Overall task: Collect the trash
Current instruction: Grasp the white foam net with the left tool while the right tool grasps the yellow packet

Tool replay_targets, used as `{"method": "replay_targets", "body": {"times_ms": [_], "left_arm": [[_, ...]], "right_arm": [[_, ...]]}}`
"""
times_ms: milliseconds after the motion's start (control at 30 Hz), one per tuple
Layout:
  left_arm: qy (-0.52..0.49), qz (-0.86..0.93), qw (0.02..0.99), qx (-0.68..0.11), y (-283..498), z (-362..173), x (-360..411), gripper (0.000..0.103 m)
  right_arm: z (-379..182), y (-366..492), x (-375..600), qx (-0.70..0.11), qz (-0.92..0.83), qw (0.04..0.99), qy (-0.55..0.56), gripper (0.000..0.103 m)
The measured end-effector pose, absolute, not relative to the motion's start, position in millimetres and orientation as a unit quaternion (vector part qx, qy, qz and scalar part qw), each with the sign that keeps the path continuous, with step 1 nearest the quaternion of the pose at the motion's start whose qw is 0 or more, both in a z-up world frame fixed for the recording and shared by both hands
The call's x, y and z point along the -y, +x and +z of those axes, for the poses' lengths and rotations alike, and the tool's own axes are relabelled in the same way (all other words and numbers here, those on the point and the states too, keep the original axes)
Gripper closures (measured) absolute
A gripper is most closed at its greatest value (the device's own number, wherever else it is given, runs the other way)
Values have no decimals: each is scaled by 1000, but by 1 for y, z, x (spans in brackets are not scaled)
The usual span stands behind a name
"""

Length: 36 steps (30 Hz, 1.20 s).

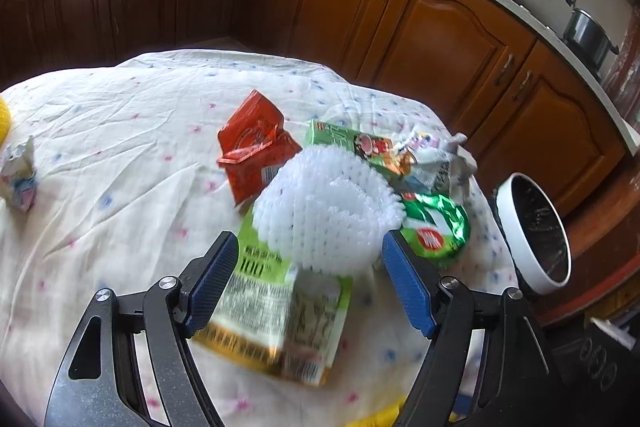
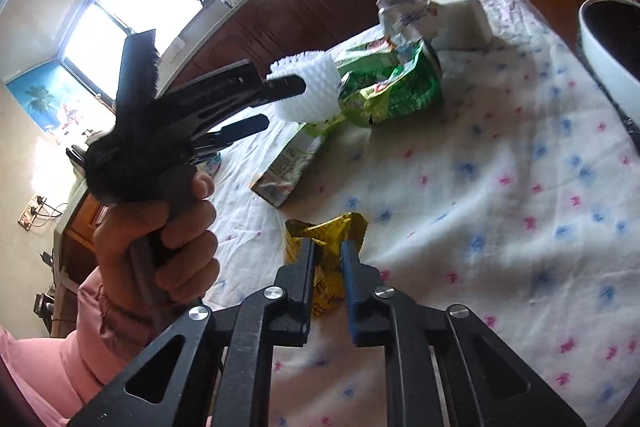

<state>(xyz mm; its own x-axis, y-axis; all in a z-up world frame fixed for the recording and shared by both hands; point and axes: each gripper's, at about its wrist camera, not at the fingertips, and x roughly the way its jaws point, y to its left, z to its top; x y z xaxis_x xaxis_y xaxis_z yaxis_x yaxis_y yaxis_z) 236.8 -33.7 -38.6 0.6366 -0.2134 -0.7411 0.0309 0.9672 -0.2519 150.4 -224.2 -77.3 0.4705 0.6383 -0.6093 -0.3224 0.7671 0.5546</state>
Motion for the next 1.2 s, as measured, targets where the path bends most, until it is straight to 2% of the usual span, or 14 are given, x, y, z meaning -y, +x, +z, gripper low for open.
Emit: {"method": "replay_targets", "body": {"times_ms": [67,133,167,233,300,567,600,667,700,733,933,967,1033,1200], "left_arm": [[-109,-64,899,-419,244,-40,35,29],[-108,-66,899,-420,249,-43,35,58],[-110,-71,895,-426,251,-45,35,65],[-112,-77,890,-434,255,-50,35,88],[-109,-80,890,-435,253,-50,35,101],[-108,-95,900,-413,230,-37,34,102],[-109,-94,900,-412,230,-35,34,97],[-104,-89,903,-407,232,-31,34,69],[-100,-84,906,-403,232,-29,34,43],[-97,-76,909,-399,234,-27,34,32],[-77,-58,915,-391,263,-32,38,33],[-76,-57,914,-393,266,-34,39,38],[-73,-68,911,-401,274,-39,41,87],[-64,-82,911,-399,266,-37,45,89]], "right_arm": [[-73,148,232,-419,286,841,189,94],[-69,147,239,-413,283,844,193,95],[-67,147,242,-410,281,845,195,95],[-63,145,250,-402,276,850,200,95],[-60,144,257,-397,272,852,206,96],[-46,144,285,-377,258,862,218,96],[-43,145,288,-375,255,864,219,96],[-40,146,292,-370,251,866,221,96],[-39,147,294,-369,248,868,221,96],[-39,148,295,-368,246,869,222,96],[-37,153,304,-364,235,873,225,96],[-36,153,305,-363,233,873,226,96],[-34,153,310,-357,228,877,225,96],[-28,151,322,-344,219,885,226,96]]}}
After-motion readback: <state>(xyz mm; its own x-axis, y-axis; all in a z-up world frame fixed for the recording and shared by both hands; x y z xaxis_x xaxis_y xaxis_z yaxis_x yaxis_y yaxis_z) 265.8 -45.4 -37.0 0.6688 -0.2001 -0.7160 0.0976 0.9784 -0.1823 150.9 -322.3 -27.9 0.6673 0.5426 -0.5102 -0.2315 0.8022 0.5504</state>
